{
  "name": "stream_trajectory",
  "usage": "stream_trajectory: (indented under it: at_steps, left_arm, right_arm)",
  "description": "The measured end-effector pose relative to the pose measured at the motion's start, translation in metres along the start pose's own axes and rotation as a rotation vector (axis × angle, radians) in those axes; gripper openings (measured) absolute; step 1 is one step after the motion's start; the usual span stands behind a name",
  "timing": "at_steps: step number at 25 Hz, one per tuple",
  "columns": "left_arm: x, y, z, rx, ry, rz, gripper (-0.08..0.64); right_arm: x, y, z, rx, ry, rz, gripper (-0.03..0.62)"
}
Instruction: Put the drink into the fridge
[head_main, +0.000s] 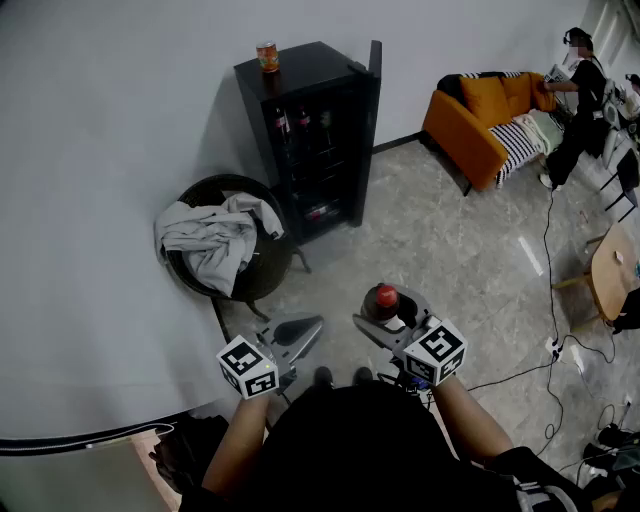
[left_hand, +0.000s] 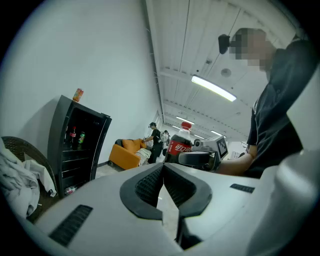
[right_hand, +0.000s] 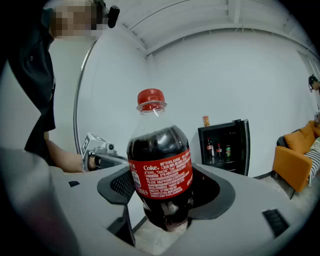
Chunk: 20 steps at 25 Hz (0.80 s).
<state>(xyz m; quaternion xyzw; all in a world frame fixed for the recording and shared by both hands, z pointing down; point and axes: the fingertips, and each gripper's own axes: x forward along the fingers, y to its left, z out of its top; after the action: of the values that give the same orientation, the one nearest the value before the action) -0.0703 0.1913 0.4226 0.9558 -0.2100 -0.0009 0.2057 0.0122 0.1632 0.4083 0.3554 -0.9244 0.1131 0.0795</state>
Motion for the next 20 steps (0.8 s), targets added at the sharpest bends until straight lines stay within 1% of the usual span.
stream_trajectory:
  at_steps: [4,8,13,20]
  left_arm:
    - [0.007,-0.007,-0.003,-0.010,0.005,-0.012,0.011]
    - [0.011,-0.008,-0.001,0.002,0.011,-0.017,0.011]
    - [0.017,-0.014,-0.004,0.006,0.021,-0.021,0.011]
    - [0.026,-0.017,-0.006,0.006,0.045,-0.029,0.011]
  right_arm:
    - [-0.011,-0.004,0.002,0.000,-0.002,-0.007,0.316]
    - [-0.016,-0.011,0.004,0.000,-0.002,-0.014,0.316]
    - [-0.025,-0.012,0.004,0.054,-0.017,0.002,0.318]
    - [-0.029,-0.022,-0.001,0.049,0.000,-0.007,0.318]
